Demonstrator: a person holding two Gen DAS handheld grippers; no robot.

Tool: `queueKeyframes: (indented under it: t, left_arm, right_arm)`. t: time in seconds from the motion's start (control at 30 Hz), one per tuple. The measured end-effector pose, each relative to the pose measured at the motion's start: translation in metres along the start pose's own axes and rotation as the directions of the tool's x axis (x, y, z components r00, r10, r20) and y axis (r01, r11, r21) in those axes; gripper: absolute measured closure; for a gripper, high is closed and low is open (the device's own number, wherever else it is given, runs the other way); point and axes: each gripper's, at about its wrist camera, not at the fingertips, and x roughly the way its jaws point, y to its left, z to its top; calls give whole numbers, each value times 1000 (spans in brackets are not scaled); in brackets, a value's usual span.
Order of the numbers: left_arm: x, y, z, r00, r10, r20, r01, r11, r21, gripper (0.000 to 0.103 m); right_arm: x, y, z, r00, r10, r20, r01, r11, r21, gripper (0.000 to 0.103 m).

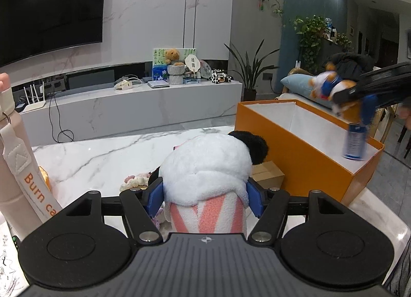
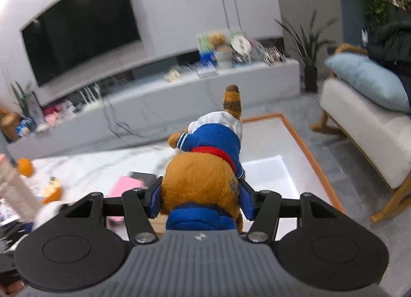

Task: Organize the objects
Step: 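Carry the bear into the orange box and open the right tool, then carry the white plush into the orange box and open the left tool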

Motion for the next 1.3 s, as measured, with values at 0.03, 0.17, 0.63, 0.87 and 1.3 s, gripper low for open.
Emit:
queueKeyframes:
  t: [0.03,0.17,0.63,0.87,1.3]
  left_arm:
    - [0,0,0,1000,-1,2,1,1000,1,27]
    - [6,2,-1,1000,8,-13,-8,1000,2,27]
    - [4,8,-3,999,28,-40,-27,999,19,26]
    - [2,7,-1,999,17,-34,-16,999,28,26]
    - [2,-1,-3,999,16,-38,-14,999,42,25]
  right_arm:
    - [12,-5,2,1000,-5,-23,6,1000,15,43]
    - [56,-21,-5,986,15,-165,6,993,121,43]
    - [127,-45,-44,867,155,-474,-8,955,298,37]
    - [107,-11,-37,903,-10,-430,39,998,58,9]
    - [15,-12,-31,989,99,-106,-89,991,98,9]
